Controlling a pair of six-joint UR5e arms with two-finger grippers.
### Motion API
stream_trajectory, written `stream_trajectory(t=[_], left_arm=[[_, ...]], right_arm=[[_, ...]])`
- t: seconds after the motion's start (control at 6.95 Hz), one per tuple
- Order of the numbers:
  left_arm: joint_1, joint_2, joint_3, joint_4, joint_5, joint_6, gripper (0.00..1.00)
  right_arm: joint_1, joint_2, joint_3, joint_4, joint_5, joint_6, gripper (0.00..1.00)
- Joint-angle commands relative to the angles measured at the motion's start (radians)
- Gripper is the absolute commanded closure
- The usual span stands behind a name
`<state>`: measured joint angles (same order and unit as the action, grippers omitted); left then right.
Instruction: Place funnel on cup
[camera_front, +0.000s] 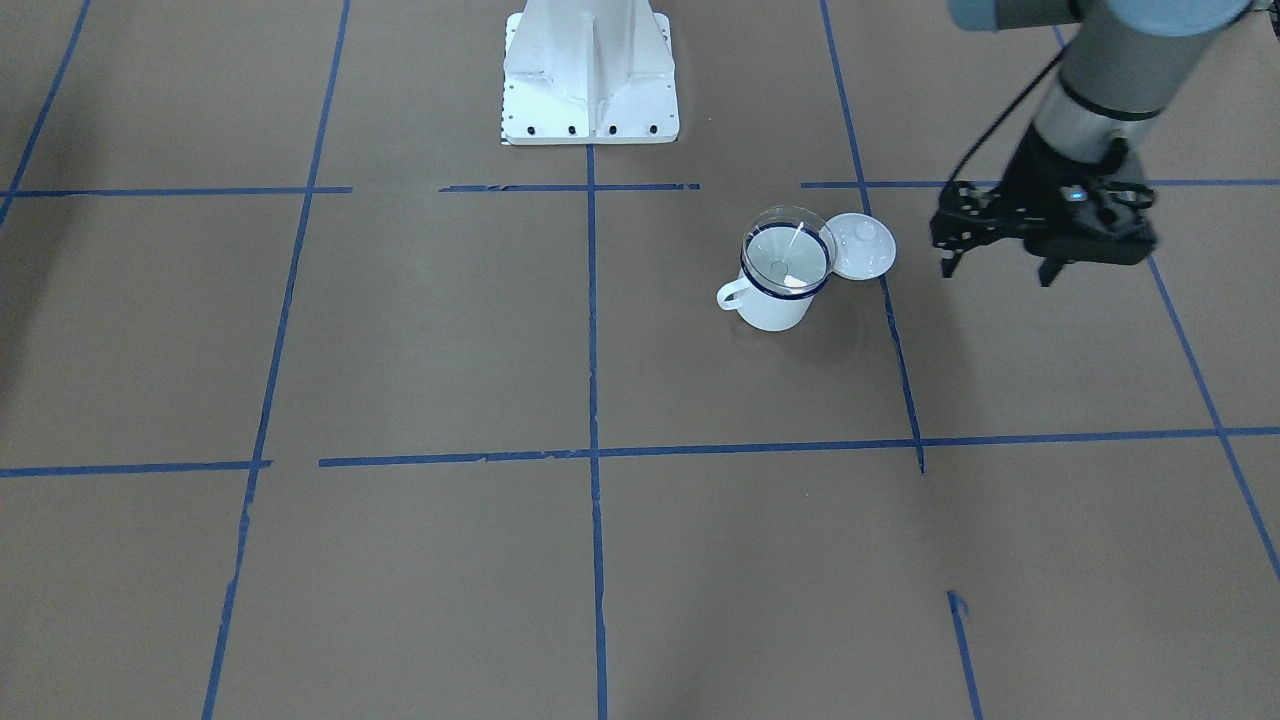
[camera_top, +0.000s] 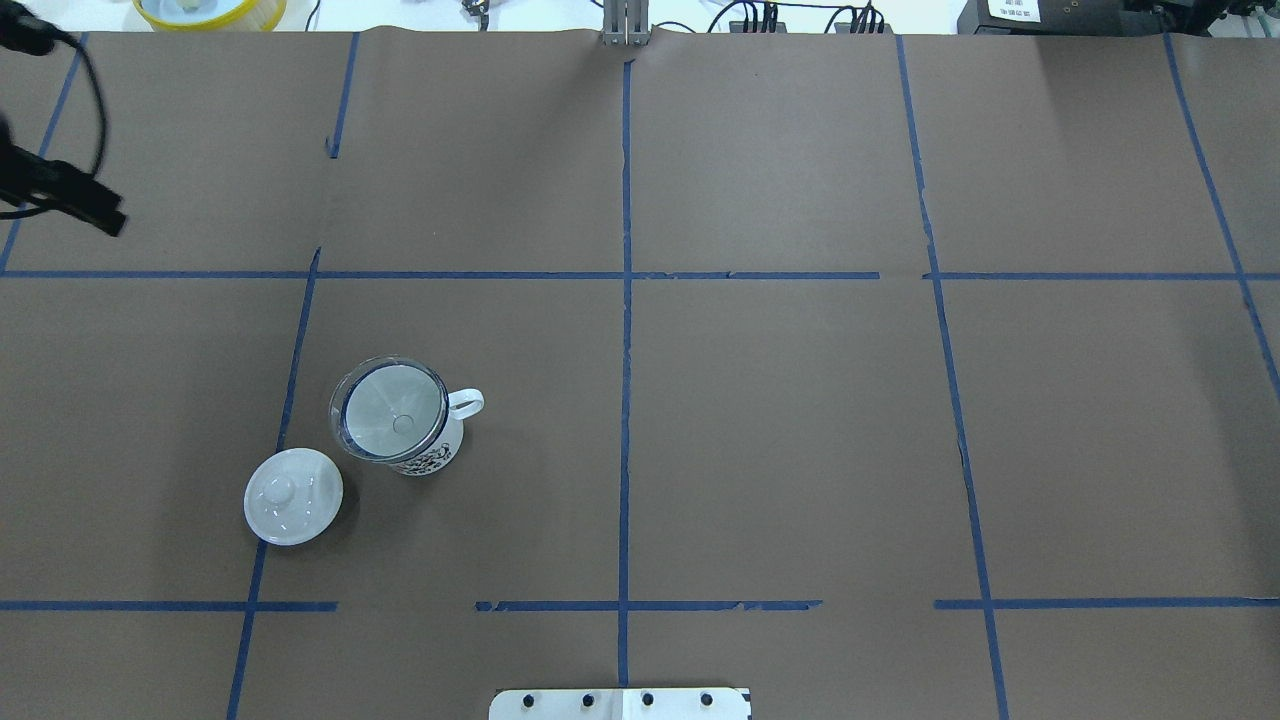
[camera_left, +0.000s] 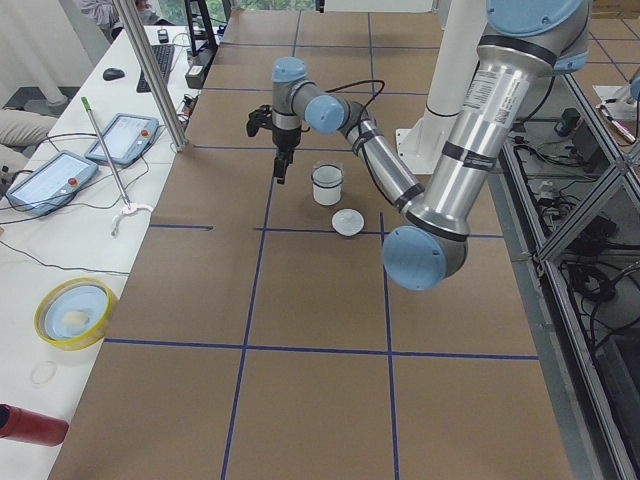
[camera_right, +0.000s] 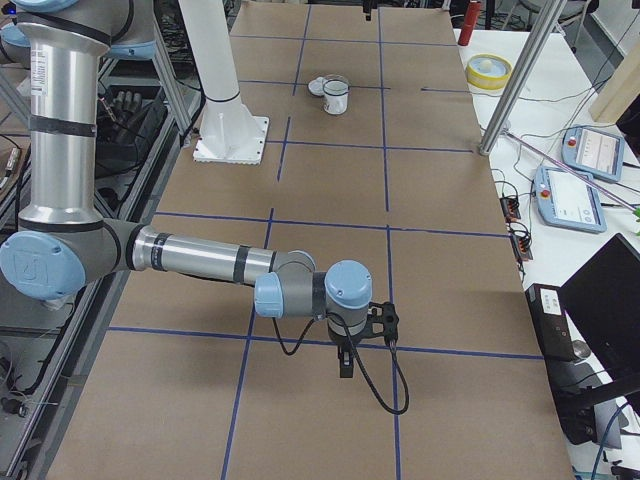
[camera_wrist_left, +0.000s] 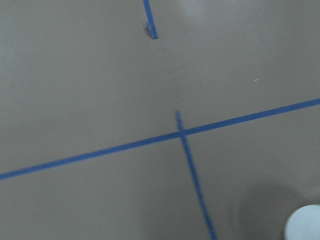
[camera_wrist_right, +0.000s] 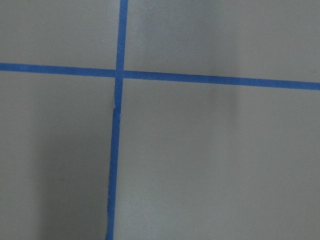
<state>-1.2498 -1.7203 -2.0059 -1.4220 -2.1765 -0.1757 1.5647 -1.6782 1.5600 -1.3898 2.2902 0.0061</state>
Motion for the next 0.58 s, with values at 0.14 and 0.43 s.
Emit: stream_trajectory(t=[0.14, 0.43], left_arm=[[-0.371, 0.165, 0.236, -0.018, -0.026, 0.554, 0.0], [-0.388, 0.202, 0.327, -0.018, -0.026, 0.559, 0.0]], right_arm=[[0.0, 0.0, 0.0, 0.0, 0.0, 0.0, 0.0], [0.0, 0.0, 0.0, 0.0, 0.0, 0.0, 0.0]])
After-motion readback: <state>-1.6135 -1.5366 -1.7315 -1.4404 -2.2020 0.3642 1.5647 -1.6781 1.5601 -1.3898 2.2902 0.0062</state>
